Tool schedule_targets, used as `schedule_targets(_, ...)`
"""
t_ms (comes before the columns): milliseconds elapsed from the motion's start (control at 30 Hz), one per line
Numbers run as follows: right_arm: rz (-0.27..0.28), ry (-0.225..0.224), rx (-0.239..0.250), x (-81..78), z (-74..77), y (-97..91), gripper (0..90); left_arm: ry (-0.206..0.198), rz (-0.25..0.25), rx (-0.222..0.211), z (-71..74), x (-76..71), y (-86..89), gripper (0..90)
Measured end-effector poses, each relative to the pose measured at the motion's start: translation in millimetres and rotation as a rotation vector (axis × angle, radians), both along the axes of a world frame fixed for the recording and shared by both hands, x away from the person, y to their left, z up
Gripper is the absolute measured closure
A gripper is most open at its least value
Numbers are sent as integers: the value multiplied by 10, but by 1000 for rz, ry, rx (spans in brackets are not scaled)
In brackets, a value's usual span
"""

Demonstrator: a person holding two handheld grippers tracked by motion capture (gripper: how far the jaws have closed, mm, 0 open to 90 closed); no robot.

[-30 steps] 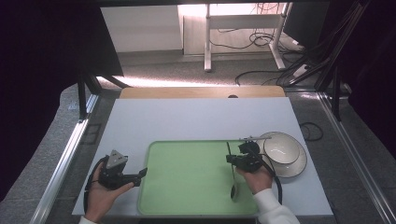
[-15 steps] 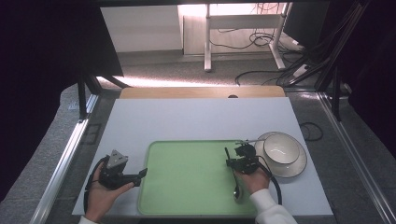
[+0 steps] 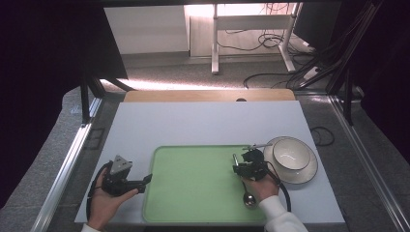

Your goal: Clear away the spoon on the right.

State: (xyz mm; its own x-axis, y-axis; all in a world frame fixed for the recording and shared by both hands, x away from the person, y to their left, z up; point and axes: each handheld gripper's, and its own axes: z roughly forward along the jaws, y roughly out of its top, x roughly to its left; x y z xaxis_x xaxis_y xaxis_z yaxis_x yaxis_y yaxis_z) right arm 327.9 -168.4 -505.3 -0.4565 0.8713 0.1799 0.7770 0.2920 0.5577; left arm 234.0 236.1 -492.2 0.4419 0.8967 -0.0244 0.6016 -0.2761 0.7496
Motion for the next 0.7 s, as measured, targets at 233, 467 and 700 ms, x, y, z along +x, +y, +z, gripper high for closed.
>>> schedule_targets(233, 5, -101, -42, -48, 109, 13, 402, 0, -1, 1, -4, 6, 5, 134)
schedule_targets(467, 65, -189, 31, -85, 258, -62, 366, -9, 4, -1, 5, 3, 21, 134)
schedule_targets(700, 183, -252, 116, -122, 463, -185, 364, -15, 5, 1, 10, 0, 26, 135)
